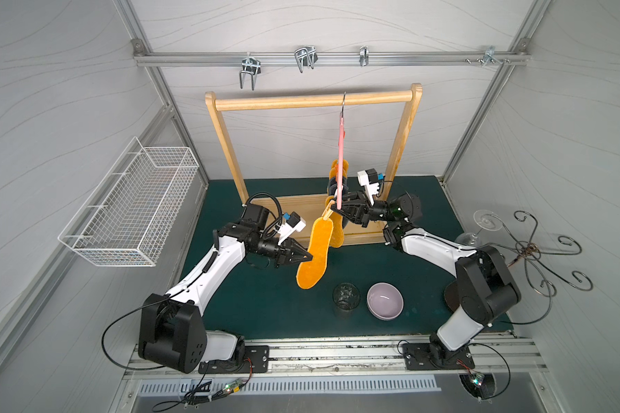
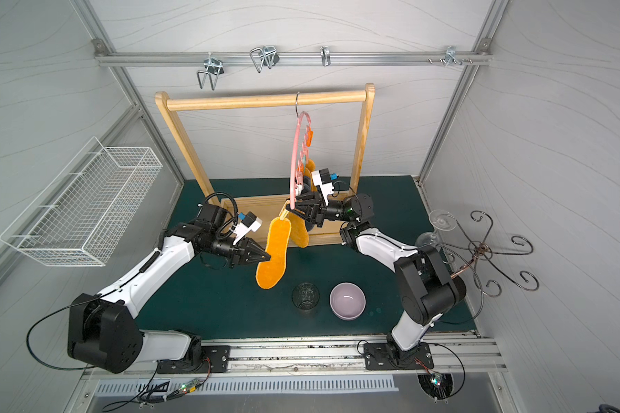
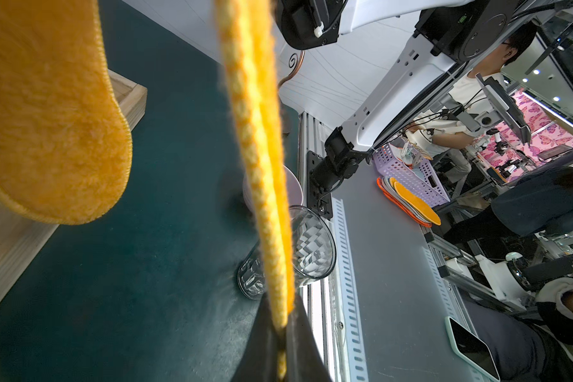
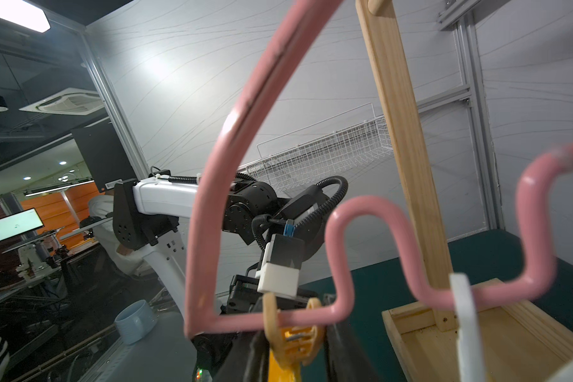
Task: Take the shoe insoles off the hanger
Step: Open the clamp at the hanger, then place the insole at the center of the board.
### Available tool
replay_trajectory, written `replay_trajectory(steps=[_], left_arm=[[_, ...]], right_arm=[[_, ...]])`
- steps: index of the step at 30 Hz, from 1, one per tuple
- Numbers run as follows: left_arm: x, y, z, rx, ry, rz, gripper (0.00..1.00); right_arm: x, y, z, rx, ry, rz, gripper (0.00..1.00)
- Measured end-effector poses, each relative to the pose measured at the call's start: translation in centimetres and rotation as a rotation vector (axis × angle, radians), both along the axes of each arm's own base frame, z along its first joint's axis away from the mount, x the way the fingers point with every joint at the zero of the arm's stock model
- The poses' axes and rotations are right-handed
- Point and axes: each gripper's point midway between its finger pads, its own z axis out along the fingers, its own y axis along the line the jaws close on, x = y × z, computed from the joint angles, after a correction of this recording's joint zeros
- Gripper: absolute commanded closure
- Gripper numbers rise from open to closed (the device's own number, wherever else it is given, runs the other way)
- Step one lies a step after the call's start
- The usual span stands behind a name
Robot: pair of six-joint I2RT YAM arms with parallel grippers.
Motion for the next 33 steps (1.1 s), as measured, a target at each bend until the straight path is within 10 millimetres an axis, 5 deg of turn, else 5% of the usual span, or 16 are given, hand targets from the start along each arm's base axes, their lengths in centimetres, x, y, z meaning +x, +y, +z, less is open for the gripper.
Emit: replay_trajectory(steps=[13,28,33], left_arm=[[0.8,2.3,-2.6,0.093,0.034,0.118,1.00],[0.4,3.6,-2.3,0.109,0.033,0.172,1.00],[0.7,3.5,-0.5,0.101,0.033,0.182,1.00]], right_arm=[[1.3,-1.0,-2.7,-0.022,0.078,-0.064,0.48],[0.1,-2.5,-5.5,-0.116,0.090,-0.187,0.41],[-1.3,-3.4,-5.8,-0.158,0.064,-0.237,0.39]])
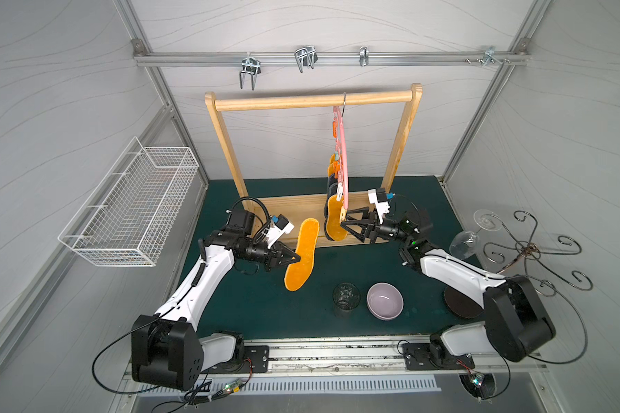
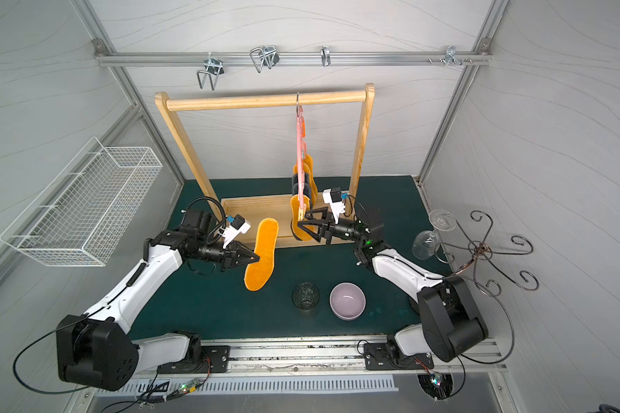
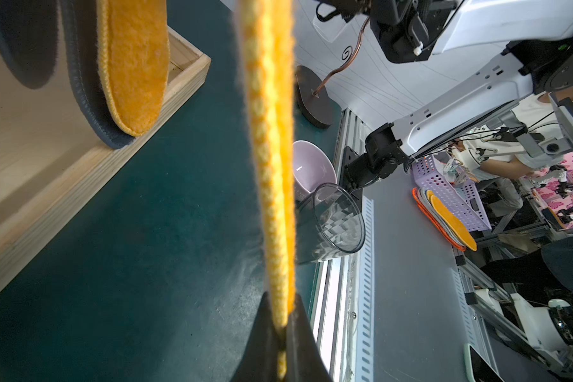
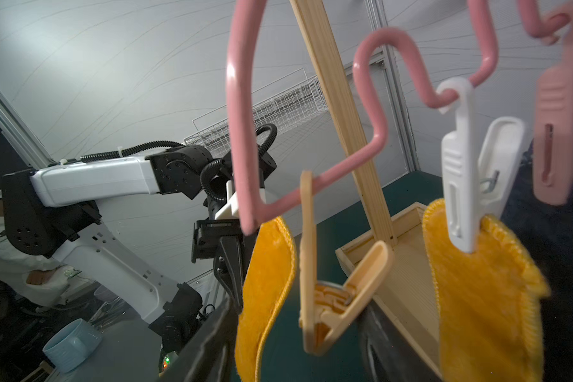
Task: Take the shoe insoles off the hanger
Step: Place the insole at the center of the board.
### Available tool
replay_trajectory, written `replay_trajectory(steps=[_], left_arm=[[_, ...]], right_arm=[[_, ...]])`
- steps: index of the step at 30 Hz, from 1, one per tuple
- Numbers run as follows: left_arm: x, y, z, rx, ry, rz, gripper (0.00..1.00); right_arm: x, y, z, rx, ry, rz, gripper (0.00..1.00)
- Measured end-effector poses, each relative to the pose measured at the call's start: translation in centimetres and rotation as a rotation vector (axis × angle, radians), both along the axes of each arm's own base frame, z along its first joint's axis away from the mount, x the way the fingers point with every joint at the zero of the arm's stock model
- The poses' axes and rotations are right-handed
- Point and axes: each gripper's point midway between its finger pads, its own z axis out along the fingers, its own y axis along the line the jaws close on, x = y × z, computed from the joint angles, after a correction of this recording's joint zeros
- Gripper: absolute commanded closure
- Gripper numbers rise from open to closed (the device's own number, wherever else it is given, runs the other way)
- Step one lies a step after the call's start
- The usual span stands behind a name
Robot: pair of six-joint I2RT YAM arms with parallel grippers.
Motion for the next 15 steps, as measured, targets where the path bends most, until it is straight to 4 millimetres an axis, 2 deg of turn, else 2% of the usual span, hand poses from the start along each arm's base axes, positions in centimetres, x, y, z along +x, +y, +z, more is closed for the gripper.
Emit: replay_trajectory(steps=[5,10,15], left_arm=[[0.6,-0.2,3.8,-0.030,-0.061,0.005,1.00],[0.3,-0.5,7.6,-0.080,-0.109,-0.004,1.00],[-0.3,-0.7,9.9,-0.132,-0.115,-0.029,1.00]], right_arm=[[-1.8,0.1,-0.3,-0.060,-0.028,-0.025,0.37],[-4.3,0.6,-0.2,-0.108,-0.049,0.000,0.34],[-8.0,2.7,0.2,-0.157,-0.063,0.108,0.33]])
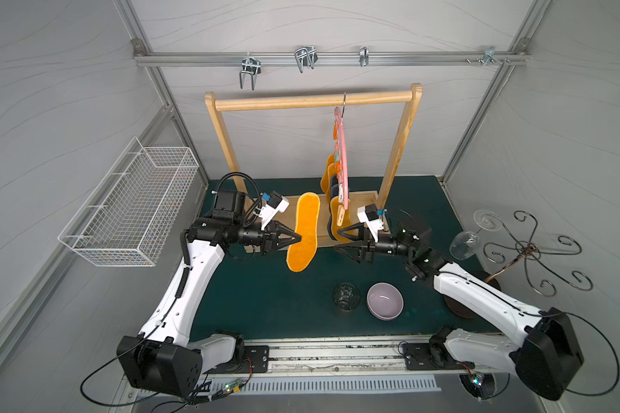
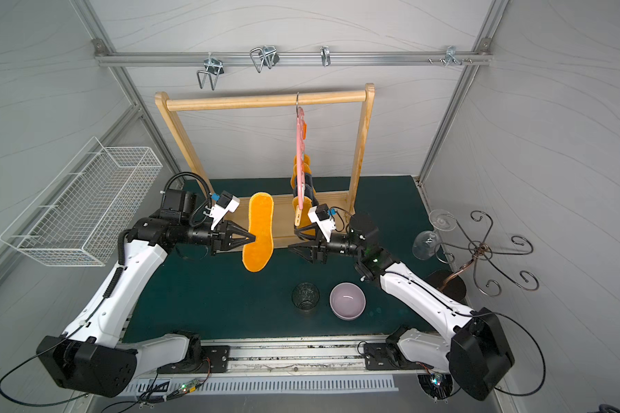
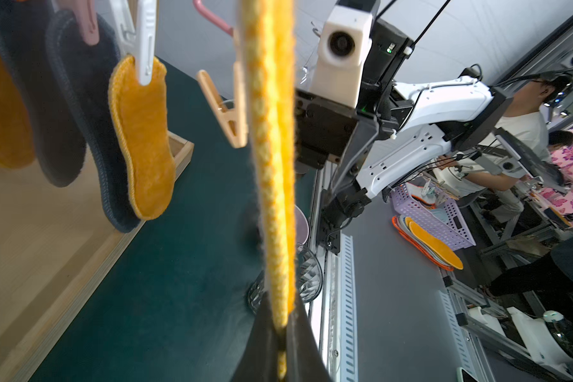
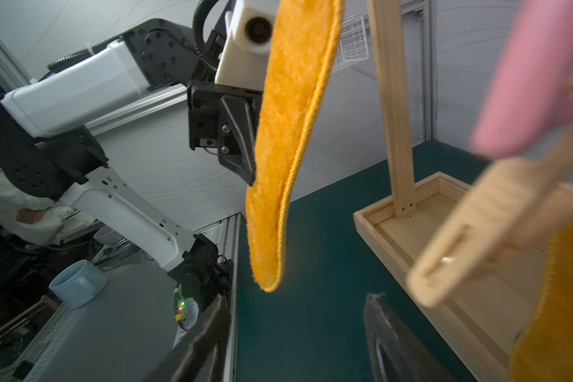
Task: Take the shoe insoles off the hanger
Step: Place the insole at the center of the board.
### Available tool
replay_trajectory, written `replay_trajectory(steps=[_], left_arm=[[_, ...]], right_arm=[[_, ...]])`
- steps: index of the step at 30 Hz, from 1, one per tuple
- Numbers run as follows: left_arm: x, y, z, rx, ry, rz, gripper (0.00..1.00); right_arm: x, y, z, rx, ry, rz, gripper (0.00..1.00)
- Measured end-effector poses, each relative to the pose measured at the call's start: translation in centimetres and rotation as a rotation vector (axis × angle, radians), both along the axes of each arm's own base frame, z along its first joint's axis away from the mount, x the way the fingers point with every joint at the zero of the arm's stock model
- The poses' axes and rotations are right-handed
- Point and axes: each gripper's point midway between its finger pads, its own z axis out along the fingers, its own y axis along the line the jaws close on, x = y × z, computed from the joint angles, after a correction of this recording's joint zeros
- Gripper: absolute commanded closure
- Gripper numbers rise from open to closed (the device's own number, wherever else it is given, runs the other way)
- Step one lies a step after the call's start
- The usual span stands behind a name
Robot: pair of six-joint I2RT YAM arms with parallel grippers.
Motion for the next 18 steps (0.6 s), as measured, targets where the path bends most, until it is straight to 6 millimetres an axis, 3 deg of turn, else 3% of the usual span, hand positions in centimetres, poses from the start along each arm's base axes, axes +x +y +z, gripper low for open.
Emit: replay_trajectory(steps=[4,15,18], left_arm=[[-0.8,-0.1,0.7,-0.032,0.023,-0.026,1.00],[-2.7,-0.2,1.6,-0.089,0.034,-0.087,1.00],[-2.8,-0.2,1.7,-0.092,0.024,-0.091,1.00]], right_arm=[[-2.5,1.4,0.5,-0.005,-0.008,0.042,0.33],[-2.8,3.8,2.1,0.011,0.008,0.006,0.34],[-3.4,4.4,2.7,0.019,0.014,0.029,0.40]])
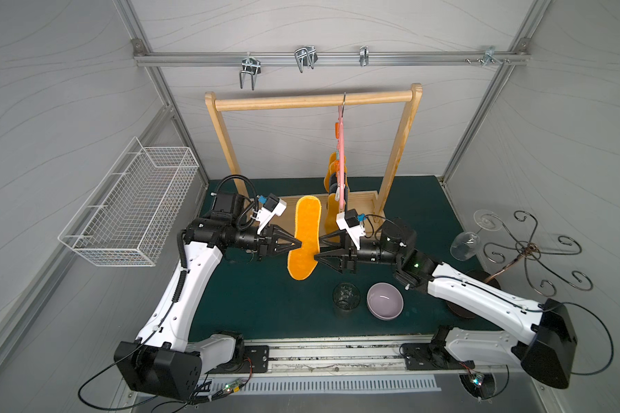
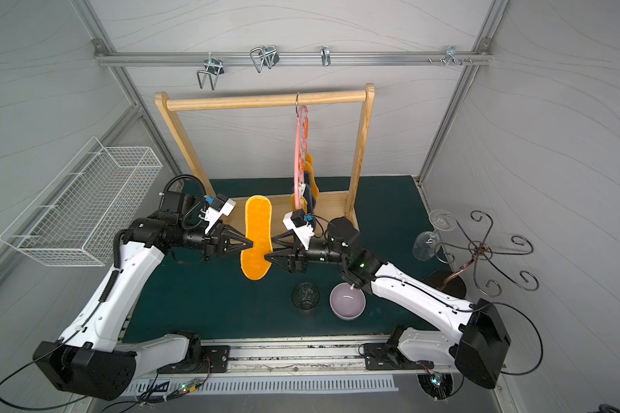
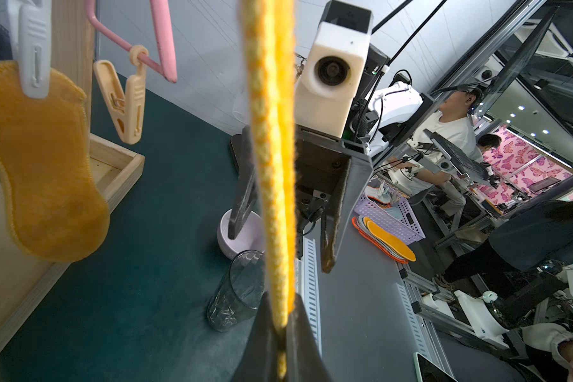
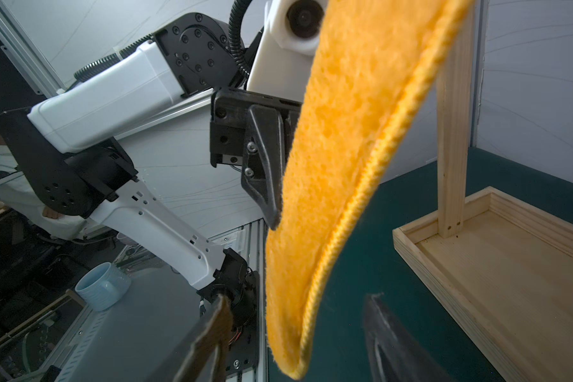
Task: Take the shoe insoles off the hanger
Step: Place the insole at the center of the board.
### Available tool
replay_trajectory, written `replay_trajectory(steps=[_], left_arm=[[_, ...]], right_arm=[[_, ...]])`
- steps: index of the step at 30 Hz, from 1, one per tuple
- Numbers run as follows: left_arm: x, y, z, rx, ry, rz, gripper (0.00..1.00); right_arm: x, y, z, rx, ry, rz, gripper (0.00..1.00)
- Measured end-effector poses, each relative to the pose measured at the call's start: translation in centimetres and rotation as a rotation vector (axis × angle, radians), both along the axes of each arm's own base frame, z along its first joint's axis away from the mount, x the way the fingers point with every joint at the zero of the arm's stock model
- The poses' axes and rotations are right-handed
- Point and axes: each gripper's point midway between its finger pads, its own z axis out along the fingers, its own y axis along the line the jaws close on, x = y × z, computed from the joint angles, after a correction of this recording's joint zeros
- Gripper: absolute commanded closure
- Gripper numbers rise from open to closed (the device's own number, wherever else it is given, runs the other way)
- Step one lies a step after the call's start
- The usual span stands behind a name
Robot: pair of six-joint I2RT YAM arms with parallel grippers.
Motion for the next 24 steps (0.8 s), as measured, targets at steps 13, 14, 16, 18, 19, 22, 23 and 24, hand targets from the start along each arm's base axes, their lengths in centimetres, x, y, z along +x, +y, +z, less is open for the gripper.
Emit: replay_trajectory(steps=[13,14,16,18,19,22,23,24], left_arm=[[-0.1,0.0,-0.3,0.009,-0.006,0.009,1.00],[0.0,0.1,-0.5,0.017,-0.005,0.016,0.94],[0.2,0.1,-0.9,0.033,-0.012,0.030,0.76],[0.3,0.2,-1.5,0.054,-0.006,0.048,0.53],[0.5,0.3,-1.7,0.063,-0.016,0.055,0.44],[0.8,0.5,-2.4,0.101,-0.023,0.087,0.33],[1.0,0.6,-2.7,0.114,-0.029,0.098,0.32],[1.2,0.7,-3.0,0.128,-0.035,0.111,0.32]], right_arm=[[0.3,1.5,0.2,-0.023,0.009,0.009,1.00],[0.4,1.5,0.0,-0.039,0.011,0.004,1.00],[0.7,1.4,-0.4,-0.067,0.007,-0.015,1.00],[0.9,1.0,-1.3,-0.119,0.005,-0.043,1.00],[1.0,0.6,-1.9,-0.150,0.007,-0.058,1.00],[1.1,-0.8,-3.7,-0.253,0.010,-0.108,1.00],[1.1,-1.4,-4.2,-0.287,0.012,-0.124,1.00],[1.0,-2.0,-4.5,-0.320,0.014,-0.139,1.00]])
